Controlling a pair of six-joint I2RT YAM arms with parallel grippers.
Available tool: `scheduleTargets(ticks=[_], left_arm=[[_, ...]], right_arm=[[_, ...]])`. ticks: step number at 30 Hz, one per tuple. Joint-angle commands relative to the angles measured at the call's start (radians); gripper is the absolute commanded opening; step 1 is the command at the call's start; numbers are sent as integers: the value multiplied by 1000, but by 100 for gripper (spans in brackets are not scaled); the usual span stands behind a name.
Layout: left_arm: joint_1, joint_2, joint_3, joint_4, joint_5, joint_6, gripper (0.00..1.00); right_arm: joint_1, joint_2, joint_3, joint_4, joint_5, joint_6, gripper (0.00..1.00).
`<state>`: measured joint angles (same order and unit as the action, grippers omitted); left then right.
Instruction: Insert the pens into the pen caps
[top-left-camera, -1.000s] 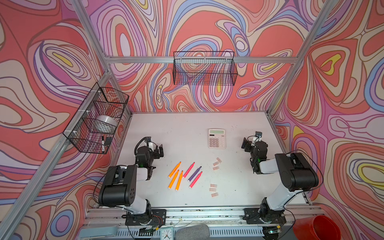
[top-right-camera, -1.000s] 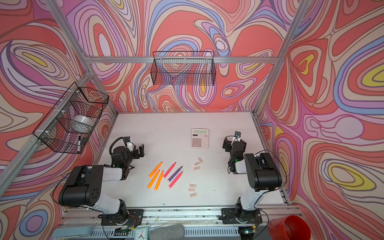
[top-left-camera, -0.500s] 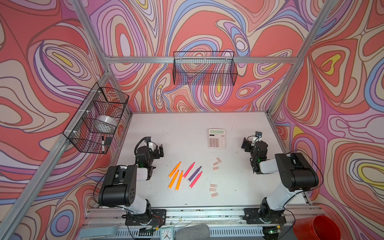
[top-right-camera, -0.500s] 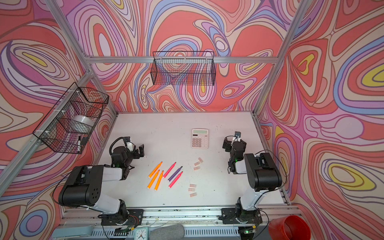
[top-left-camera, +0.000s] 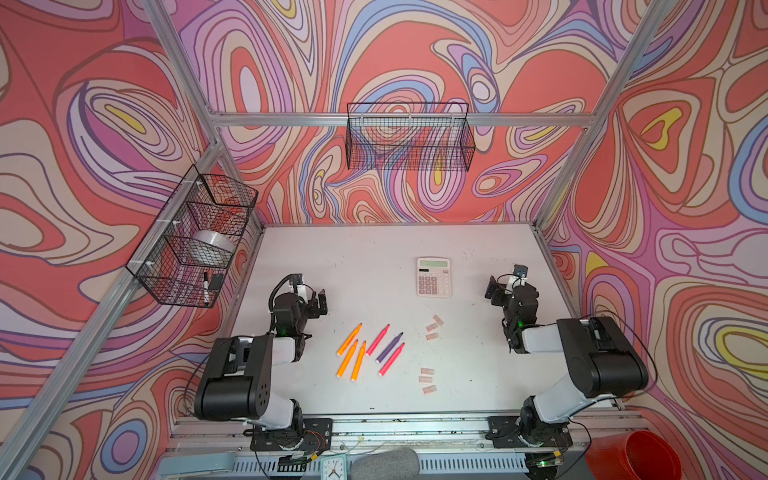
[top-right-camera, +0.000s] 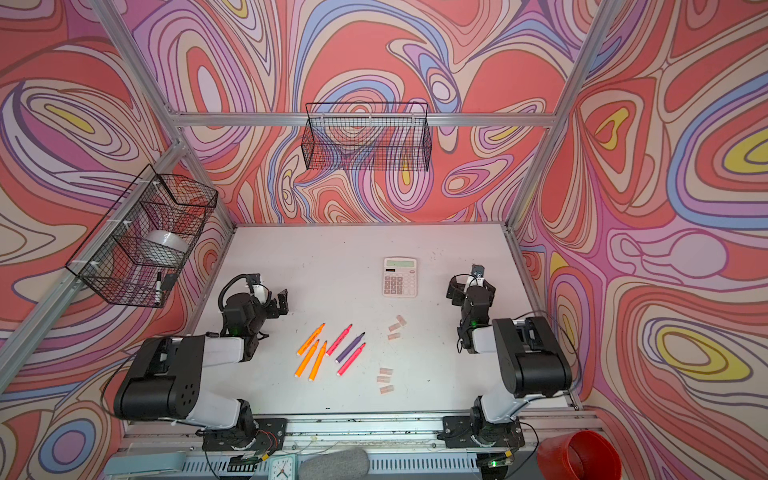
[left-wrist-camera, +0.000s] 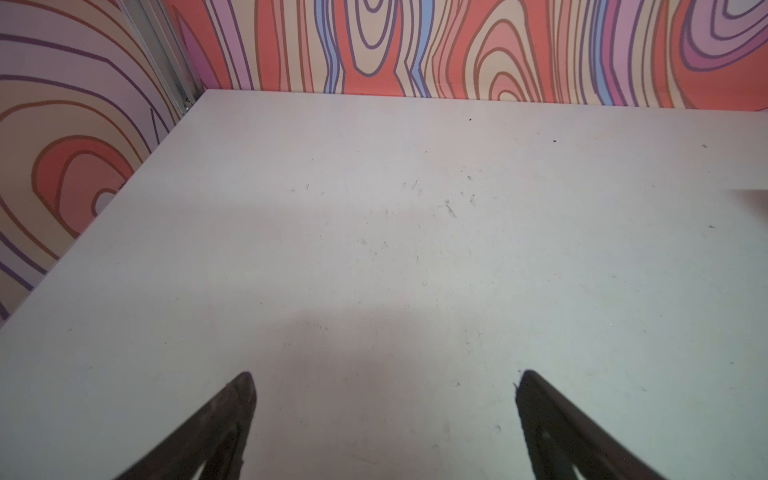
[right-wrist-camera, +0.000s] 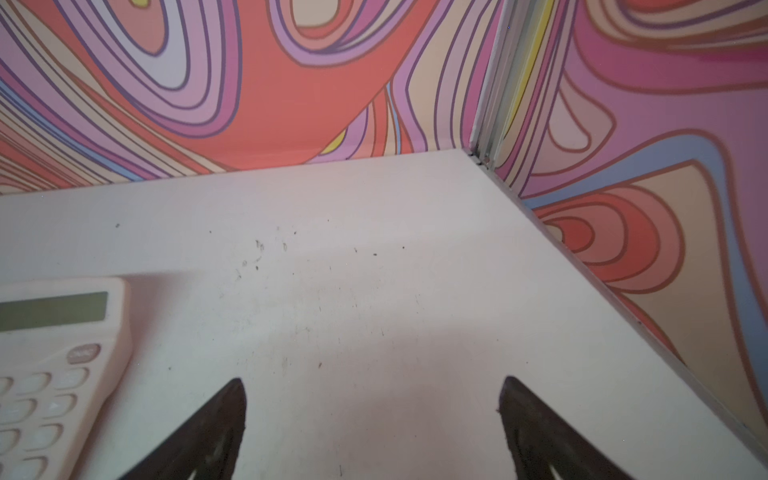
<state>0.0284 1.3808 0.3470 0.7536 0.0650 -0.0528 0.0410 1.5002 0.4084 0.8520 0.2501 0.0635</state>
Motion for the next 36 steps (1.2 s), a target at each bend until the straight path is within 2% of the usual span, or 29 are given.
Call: scheduleTargets(ticks=[1, 4, 6, 8, 10, 11, 12, 13, 14, 16, 17, 19, 21, 24, 26, 29, 31, 36], left_arm=[[-12, -192, 80, -299, -66, -71, 100], [-12, -310, 103, -387, 18, -126, 100], [-12, -387, 95, -410, 44, -238, 100], [-12, -474, 117, -519, 88, -354, 100], [-12, -534, 158, -679, 123, -370, 100], [-12, -554, 159, -730, 91, -405, 100], [-10, -572, 159, -801, 8, -474, 100], [6, -585, 159, -882, -17, -554, 100], [41, -594, 196, -913, 86, -577, 100], [62, -607, 178, -849, 326, -572, 100], [62, -610, 178, -840, 377, -590, 100], [62, -616, 182, -885, 405, -592, 100], [62, -638, 217, -988, 326, -578, 100], [62, -693, 184, -955, 313, -551, 100], [62, -706, 137, -920, 382, -558, 100], [46, -701, 130, -898, 542, -571, 100], [-10, -729, 100, -859, 553, -575, 99], [-379, -780, 70, -878, 282, -507, 94]], right_arm=[[9, -154, 79, -304, 61, 101, 98], [9, -261, 201, -628, 29, 249, 98], [9, -315, 287, -840, 16, 379, 98], [11, -355, 375, -1073, 22, 487, 98], [10, -387, 392, -1178, 38, 558, 98], [10, -406, 393, -1198, 6, 550, 98], [8, -431, 385, -1193, -39, 527, 98], [9, -469, 362, -1162, -112, 502, 98], [10, -499, 340, -1148, -165, 506, 98], [10, -547, 313, -1158, -225, 522, 98], [10, -565, 301, -1171, -247, 524, 98], [10, -611, 266, -1171, -274, 524, 98], [10, -670, 217, -1154, -309, 543, 98], [12, -761, 143, -1110, -382, 602, 97], [20, -766, 131, -1106, -421, 629, 92], [62, -698, 143, -1122, -428, 656, 82], [116, -647, 136, -1101, -413, 678, 78], [362, -513, 119, -998, -269, 739, 72]])
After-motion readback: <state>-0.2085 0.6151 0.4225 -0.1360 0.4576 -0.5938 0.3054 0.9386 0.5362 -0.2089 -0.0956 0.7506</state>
